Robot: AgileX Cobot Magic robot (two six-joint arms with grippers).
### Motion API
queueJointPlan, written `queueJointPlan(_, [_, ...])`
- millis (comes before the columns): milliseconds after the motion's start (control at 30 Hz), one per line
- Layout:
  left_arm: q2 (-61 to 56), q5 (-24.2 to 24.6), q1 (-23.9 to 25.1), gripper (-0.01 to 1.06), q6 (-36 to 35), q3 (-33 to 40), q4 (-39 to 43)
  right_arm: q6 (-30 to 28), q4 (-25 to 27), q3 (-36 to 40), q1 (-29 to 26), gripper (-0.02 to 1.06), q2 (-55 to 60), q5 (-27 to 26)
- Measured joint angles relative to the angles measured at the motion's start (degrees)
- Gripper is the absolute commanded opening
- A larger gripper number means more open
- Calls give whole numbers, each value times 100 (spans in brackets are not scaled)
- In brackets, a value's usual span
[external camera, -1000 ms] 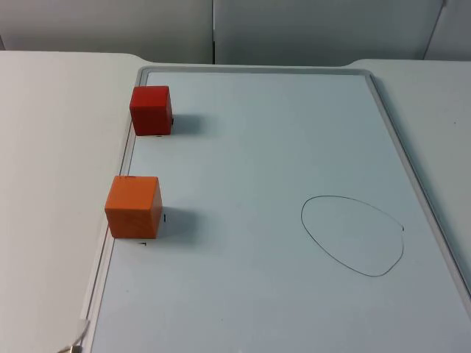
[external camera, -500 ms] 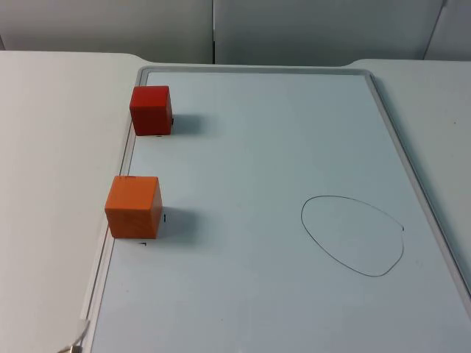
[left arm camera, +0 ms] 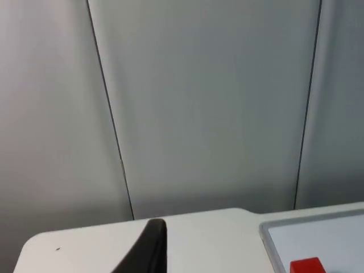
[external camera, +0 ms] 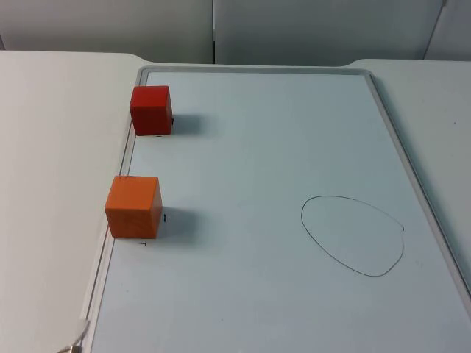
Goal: Pick up one cube with the left hand and another cube with the right hand. First place the cube in the right hand at the target position, then stack the cube in the left hand on top.
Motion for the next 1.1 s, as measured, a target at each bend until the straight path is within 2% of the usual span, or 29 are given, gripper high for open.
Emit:
queueJointPlan(167, [810,-255,0,103,55,-559,-118,0,0,0,0,105,0,0])
queueJointPlan(333, [1647,-304,0,103,519,-1067,-605,0,0,0,0,105,0,0])
queueJointPlan(667, [3731,-282,0,103,1742,-1983,-2462,0,0,0,0,105,0,0])
queueJointPlan(767, [4111,-205,0,103,1782,-2216,-2600,0,0,0,0,105,0,0])
queueJointPlan(933, [5078,-125,-258,103,1803,-2876,-2649,0,0,0,0,105,0,0])
queueJointPlan(1067, [6121,-10,-770,103,1643,-3654,-2578,0,0,0,0,105,0,0])
queueJointPlan(1100, [6121,-10,-770,103,1643,-3654,-2578,0,0,0,0,105,0,0])
